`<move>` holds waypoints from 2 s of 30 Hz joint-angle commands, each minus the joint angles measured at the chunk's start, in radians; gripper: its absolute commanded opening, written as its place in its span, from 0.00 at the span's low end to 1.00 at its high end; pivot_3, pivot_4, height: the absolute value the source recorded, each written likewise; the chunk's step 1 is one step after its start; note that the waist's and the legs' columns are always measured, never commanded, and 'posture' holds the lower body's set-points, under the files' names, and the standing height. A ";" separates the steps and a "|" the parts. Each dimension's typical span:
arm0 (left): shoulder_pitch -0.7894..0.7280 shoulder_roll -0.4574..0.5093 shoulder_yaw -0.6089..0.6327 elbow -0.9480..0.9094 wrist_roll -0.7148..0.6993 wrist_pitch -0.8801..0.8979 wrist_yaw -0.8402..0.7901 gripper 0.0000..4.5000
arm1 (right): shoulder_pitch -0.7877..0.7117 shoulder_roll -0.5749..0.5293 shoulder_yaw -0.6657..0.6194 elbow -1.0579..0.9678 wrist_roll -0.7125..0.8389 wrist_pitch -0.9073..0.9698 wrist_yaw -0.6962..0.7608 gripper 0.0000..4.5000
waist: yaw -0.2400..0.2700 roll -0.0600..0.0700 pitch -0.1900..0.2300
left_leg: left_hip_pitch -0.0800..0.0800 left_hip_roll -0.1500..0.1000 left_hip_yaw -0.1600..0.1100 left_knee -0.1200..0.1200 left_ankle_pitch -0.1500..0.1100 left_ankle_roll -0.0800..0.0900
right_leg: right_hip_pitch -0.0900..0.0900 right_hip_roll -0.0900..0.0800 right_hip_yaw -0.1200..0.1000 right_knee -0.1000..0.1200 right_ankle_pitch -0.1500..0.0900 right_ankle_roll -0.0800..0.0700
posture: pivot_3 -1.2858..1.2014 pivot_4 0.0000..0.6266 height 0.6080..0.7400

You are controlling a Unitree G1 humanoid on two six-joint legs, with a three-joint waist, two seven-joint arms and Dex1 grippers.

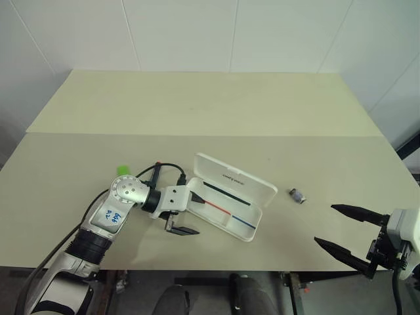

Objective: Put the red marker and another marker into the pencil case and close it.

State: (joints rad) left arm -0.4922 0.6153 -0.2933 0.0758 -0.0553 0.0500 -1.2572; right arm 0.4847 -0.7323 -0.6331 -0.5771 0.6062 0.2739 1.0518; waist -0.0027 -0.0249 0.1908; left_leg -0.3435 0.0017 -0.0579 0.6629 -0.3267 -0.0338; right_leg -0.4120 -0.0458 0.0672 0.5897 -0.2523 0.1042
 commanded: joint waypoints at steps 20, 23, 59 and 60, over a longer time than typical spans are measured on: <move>0.048 0.085 0.094 -0.424 -0.156 0.389 0.087 1.00 | -0.059 -0.021 0.022 0.044 -0.016 -0.007 -0.002 1.00 | -0.002 -0.001 0.001 | 0.007 0.000 0.002 -0.001 -0.003 0.000 | 0.001 0.001 0.003 0.001 -0.006 -0.002 | 0.52 0.24 1.00; 0.023 0.074 0.101 -0.435 -0.187 0.413 0.091 1.00 | -0.078 -0.032 0.032 0.058 -0.019 -0.007 0.000 1.00 | -0.002 -0.001 0.001 | 0.007 0.000 0.002 -0.001 -0.003 0.000 | 0.000 0.001 0.003 0.001 -0.006 -0.002 | 0.52 0.24 1.00; -0.289 0.022 0.363 -0.210 -0.321 0.440 0.426 1.00 | -0.509 -0.149 0.136 -0.115 0.176 0.185 -0.183 1.00 | -0.003 -0.005 0.004 | 0.006 -0.001 0.003 -0.001 -0.004 -0.002 | -0.001 0.000 0.006 0.000 0.003 0.017 | 0.52 0.24 1.00; -0.268 0.018 0.364 -0.211 -0.308 0.453 0.458 1.00 | -0.543 -0.140 0.166 -0.122 0.189 0.191 -0.203 1.00 | -0.003 -0.005 0.004 | 0.006 -0.001 0.002 -0.002 -0.004 -0.002 | -0.001 0.000 0.006 0.000 0.003 0.017 | 0.52 0.24 1.00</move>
State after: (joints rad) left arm -0.7735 0.6350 0.0423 -0.1285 -0.3833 0.5144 -0.8369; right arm -0.0349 -0.8835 -0.4818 -0.6672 0.7599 0.4579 0.8809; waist -0.0054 -0.0296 0.1949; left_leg -0.3371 0.0006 -0.0557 0.6606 -0.3312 -0.0360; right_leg -0.4134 -0.0453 0.0731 0.5898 -0.2488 0.1216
